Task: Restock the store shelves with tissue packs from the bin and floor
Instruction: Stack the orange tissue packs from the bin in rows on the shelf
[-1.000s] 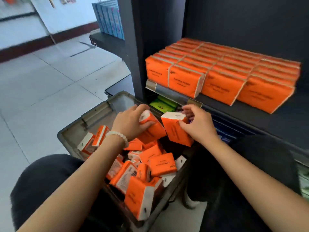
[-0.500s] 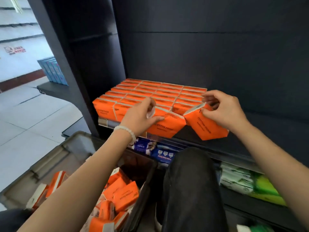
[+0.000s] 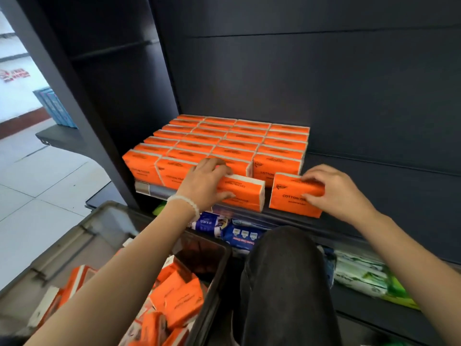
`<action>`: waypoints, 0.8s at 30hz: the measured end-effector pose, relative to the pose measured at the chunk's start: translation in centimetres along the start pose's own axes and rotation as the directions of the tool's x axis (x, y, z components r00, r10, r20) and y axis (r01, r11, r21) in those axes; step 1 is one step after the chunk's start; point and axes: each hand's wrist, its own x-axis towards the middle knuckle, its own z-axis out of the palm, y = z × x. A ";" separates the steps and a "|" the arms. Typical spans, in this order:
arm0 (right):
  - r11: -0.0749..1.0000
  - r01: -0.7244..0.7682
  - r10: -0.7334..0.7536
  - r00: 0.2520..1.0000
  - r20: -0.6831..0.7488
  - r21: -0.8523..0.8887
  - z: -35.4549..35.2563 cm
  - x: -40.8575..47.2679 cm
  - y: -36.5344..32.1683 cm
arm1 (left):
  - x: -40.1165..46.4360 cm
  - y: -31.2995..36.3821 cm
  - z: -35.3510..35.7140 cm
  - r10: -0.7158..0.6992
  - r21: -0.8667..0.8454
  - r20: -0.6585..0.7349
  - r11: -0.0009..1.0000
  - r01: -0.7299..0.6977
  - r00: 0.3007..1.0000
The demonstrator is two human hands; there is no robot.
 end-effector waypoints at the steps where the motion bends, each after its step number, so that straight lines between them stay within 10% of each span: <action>1: 1.000 -0.002 0.002 1.000 -0.011 -0.030 -0.1 -0.2 0.2 | 0.3 0.6 0.1 0.029 0.044 0.017 0.999 -0.030 0.999; 16: 0.995 -0.049 0.059 0.991 -0.118 0.086 1.6 1.8 -2.0 | 0.8 -1.4 0.1 0.054 0.162 0.005 0.985 -0.054 0.999; 24: 0.989 0.028 -0.065 0.964 -0.259 -0.143 4.6 2.3 -2.3 | 1.2 -2.1 2.3 0.069 0.148 -0.170 0.988 -0.044 0.983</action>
